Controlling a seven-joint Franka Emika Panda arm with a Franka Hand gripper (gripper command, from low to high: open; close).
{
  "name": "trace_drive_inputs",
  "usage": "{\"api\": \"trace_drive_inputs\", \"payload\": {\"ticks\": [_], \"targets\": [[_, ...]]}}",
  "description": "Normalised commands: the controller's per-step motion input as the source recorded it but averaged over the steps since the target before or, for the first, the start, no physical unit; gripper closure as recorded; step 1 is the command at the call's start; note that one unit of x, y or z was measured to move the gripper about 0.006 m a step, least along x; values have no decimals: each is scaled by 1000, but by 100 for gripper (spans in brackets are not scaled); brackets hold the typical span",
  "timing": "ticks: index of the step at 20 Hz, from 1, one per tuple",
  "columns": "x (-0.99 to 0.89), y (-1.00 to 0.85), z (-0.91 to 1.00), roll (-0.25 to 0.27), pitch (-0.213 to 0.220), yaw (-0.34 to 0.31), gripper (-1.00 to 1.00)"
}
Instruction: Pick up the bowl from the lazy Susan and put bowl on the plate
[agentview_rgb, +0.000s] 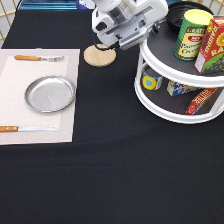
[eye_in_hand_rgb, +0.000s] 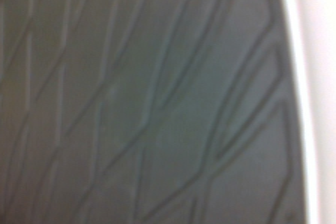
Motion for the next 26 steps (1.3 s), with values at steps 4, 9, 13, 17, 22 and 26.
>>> {"api": "trace_drive_inputs", "payload": {"ticks": [4, 9, 13, 17, 22, 26], "targets": [[774, -73, 0, -43, 18, 4, -100], [746, -147, 0, -1, 35, 34, -100], [666, -206, 26, 1, 36, 72, -100], [631, -91, 89, 0, 40, 88, -100], [574, -3, 150, 0, 26, 104, -100], [679, 231, 241, -52, 42, 63, -100]]}}
